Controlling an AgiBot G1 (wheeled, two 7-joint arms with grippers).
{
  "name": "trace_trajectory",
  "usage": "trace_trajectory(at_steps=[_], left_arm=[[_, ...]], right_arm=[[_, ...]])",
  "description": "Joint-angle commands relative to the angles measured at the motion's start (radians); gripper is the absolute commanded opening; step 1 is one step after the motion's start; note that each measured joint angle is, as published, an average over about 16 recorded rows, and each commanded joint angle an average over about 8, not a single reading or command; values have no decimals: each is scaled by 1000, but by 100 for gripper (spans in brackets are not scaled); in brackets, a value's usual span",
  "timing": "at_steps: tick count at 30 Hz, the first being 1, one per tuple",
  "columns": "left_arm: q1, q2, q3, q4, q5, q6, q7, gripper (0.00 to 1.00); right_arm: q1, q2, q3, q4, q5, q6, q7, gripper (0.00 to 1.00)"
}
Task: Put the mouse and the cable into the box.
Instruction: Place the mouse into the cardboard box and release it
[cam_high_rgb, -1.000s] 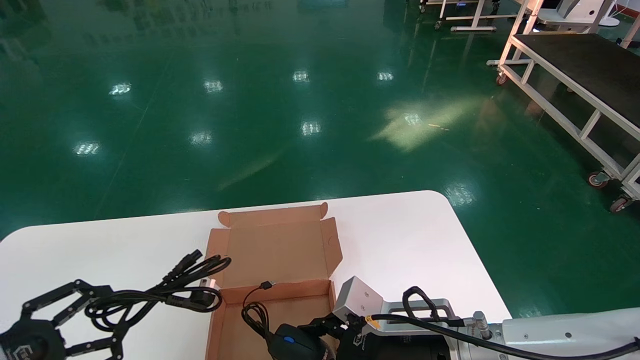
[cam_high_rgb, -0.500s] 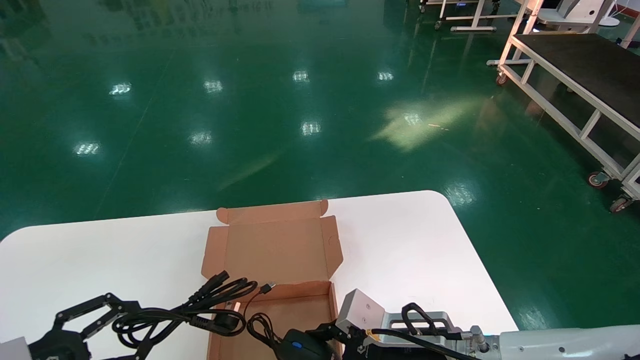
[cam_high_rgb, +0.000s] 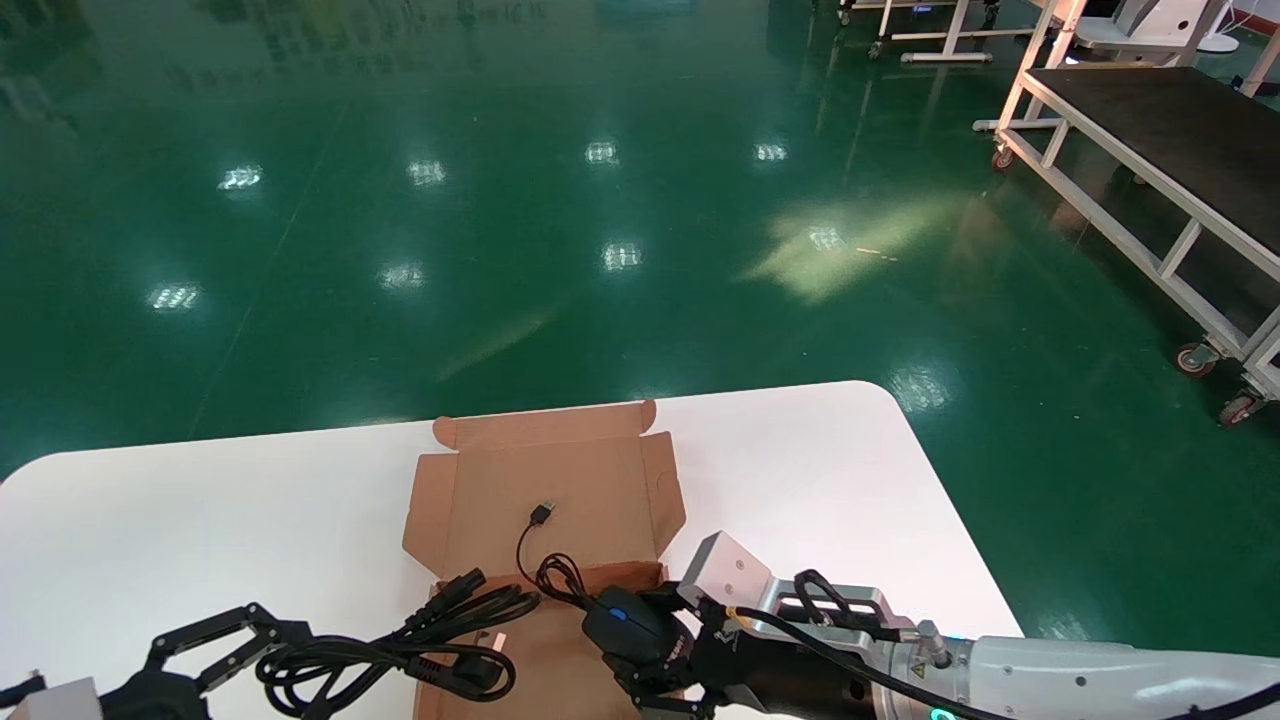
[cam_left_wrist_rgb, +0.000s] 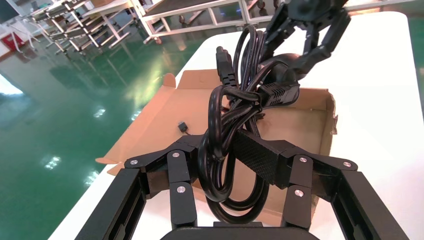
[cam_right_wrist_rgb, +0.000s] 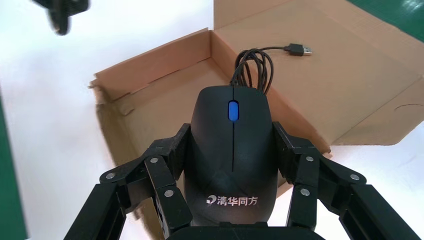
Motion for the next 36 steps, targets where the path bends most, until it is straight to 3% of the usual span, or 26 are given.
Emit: trace_trajectory(at_steps=[1,5,7,13,15,36], left_arm=[[-19,4,15,10,9,8,-10,0],[-53,13,44,30,31,23,-34,0],[-68,18,58,39,41,30,-45,0],[-110,37,103,65,65,46,-82,0],[-123,44,120,76,70,48,-93,0],[-260,143,287,201,95,-33,-231,0]], right_arm=[[-3,-11,-5,-7,-10,22,2,0],[-9,-34,-22,-18,-27,53,6,0],[-13,-43,-30,-23,-34,65,9,8],[-33,-65,-56,-36,-53,89,18,83],[-39,-71,-63,-40,-57,94,21,100],[-59,-87,-85,-52,-72,110,31,100]])
